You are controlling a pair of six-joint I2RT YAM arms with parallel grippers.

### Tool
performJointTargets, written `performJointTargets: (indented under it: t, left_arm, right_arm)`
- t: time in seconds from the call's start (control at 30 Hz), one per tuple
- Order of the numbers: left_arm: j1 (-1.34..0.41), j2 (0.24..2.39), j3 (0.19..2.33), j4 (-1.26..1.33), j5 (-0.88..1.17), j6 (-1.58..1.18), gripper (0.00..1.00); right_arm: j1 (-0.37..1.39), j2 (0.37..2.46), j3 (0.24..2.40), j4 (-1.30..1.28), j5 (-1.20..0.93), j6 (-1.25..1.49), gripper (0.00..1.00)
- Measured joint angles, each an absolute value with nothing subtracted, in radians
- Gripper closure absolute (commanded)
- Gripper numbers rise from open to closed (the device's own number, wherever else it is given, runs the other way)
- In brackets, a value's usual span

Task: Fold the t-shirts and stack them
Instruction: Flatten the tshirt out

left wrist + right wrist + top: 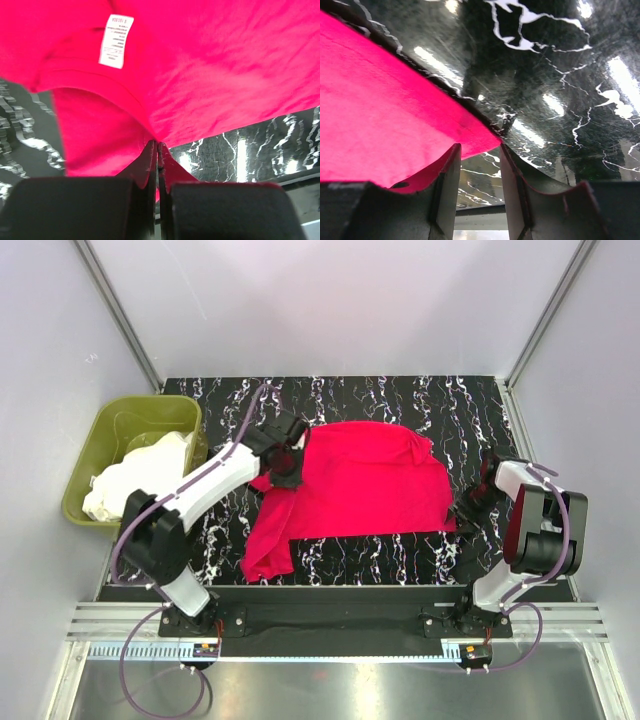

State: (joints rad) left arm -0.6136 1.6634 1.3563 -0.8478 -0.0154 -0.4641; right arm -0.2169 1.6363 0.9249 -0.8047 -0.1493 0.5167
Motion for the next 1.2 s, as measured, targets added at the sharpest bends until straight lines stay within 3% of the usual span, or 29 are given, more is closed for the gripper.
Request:
performJointTargets:
  t: [0.13, 0.23, 0.4, 0.43, 0.6, 0.8, 0.83, 0.87, 0.9, 0.93, 0.97, 1.1, 1.17, 1.2]
  left_arm:
    - [-0.59, 1.59, 1.362, -0.869, -0.055, -0.464, 1.0]
    - [-0.571, 1.557, 1.361, -0.897, -0.074, -0.464, 1.0]
    - [-0.537, 1.498, 1.355, -0.932, -0.108, -0.464, 1.0]
    - [-0.531, 1.484, 1.35, -0.937, -0.118, -0.464, 1.0]
    - [-0.419, 1.395, 1.314, -0.973, -0.192, -0.438, 1.0]
    - [-0.338, 1.475, 1.334, -0.95, -0.243, -0.408, 0.99]
    - [-0.337, 1.513, 1.347, -0.942, -0.255, -0.4, 0.93]
    - [-0.336, 1.554, 1.365, -0.939, -0.273, -0.389, 0.65]
    - [-0.336, 1.597, 1.385, -0.93, -0.293, -0.374, 0.48]
    - [-0.335, 1.637, 1.403, -0.923, -0.312, -0.363, 0.32]
    - [-0.334, 1.675, 1.423, -0.921, -0.33, -0.353, 0.24]
    - [-0.332, 1.729, 1.455, -0.918, -0.357, -0.331, 0.09]
    - [-0.336, 1.697, 1.446, -0.92, -0.359, -0.335, 0.11]
    - [-0.342, 1.665, 1.43, -0.918, -0.359, -0.338, 0.18]
  right_arm:
    - [-0.218, 1.635, 0.902, -0.805, -0.147, 0.517, 0.57]
    - [-0.219, 1.638, 0.9, -0.801, -0.148, 0.517, 0.74]
    - [-0.225, 1.654, 0.904, -0.791, -0.148, 0.532, 0.81]
    - [-0.226, 1.654, 0.905, -0.79, -0.148, 0.536, 1.0]
    - [-0.307, 1.608, 0.904, -0.815, -0.041, 0.591, 1.0]
    - [-0.386, 1.438, 0.905, -0.877, 0.16, 0.628, 1.0]
    - [-0.385, 1.431, 0.908, -0.881, 0.176, 0.629, 1.0]
    - [-0.385, 1.436, 0.911, -0.882, 0.186, 0.629, 1.0]
    - [-0.385, 1.448, 0.913, -0.883, 0.193, 0.628, 1.0]
    - [-0.385, 1.46, 0.914, -0.882, 0.193, 0.628, 1.0]
    - [-0.385, 1.472, 0.915, -0.881, 0.191, 0.626, 1.0]
    - [-0.385, 1.503, 0.915, -0.865, 0.156, 0.614, 1.0]
    - [-0.385, 1.517, 0.915, -0.851, 0.126, 0.605, 0.99]
    - [-0.384, 1.522, 0.915, -0.847, 0.107, 0.6, 0.98]
